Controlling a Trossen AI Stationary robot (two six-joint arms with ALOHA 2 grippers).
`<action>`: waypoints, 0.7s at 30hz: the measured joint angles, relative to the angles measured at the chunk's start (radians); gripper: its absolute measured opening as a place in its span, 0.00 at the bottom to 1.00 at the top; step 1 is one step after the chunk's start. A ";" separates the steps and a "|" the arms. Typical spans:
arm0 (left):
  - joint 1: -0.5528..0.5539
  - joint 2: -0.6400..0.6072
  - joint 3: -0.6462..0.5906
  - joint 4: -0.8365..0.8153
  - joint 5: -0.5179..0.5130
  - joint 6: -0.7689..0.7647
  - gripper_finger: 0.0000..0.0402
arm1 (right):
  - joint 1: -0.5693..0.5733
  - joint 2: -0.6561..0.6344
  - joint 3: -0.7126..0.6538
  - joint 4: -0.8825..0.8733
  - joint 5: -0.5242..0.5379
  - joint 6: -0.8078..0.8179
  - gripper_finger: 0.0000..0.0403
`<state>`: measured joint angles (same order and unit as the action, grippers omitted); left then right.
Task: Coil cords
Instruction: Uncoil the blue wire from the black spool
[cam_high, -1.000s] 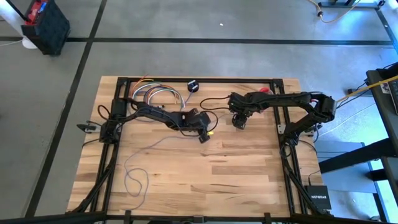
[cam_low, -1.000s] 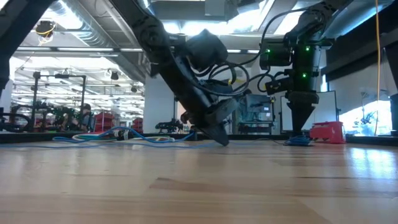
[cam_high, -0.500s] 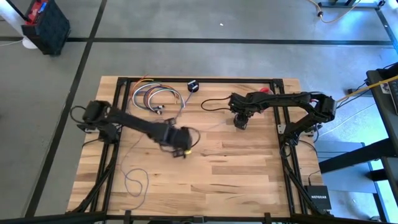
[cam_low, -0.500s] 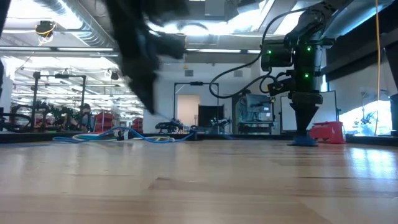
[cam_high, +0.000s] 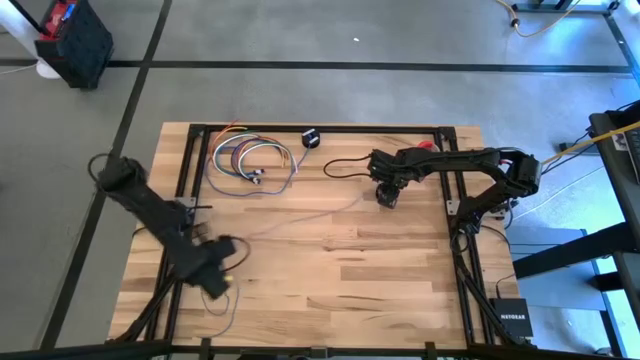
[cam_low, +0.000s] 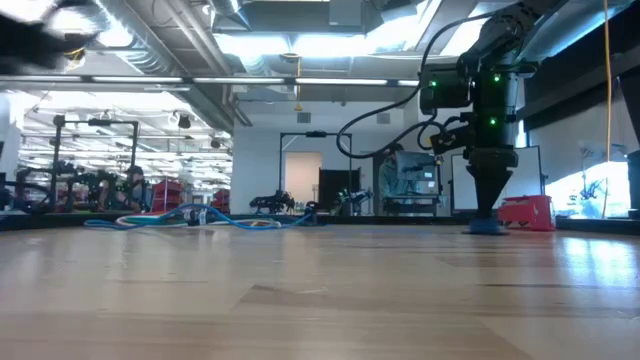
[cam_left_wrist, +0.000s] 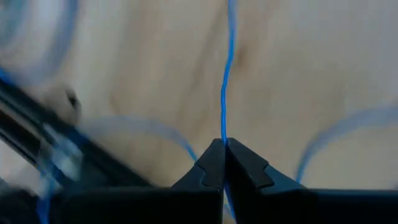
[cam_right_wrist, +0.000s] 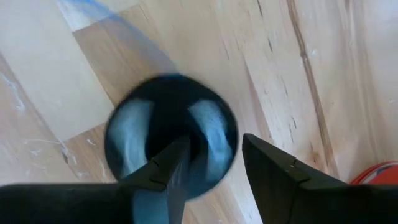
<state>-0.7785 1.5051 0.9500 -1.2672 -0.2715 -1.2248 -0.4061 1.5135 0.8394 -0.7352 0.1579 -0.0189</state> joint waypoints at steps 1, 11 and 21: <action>-0.053 -0.024 -0.035 0.017 0.033 -0.075 0.00 | 0.000 0.000 0.000 0.000 0.000 0.000 0.38; -0.339 -0.147 -0.192 0.083 0.101 -0.633 0.03 | 0.000 0.000 0.000 0.000 0.000 -0.005 0.38; -0.189 -0.160 -0.179 0.109 0.025 -0.449 0.29 | 0.000 0.000 0.000 -0.001 0.000 -0.005 0.38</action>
<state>-0.9671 1.3456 0.7712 -1.1584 -0.2466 -1.6741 -0.4065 1.5135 0.8394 -0.7364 0.1581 -0.0235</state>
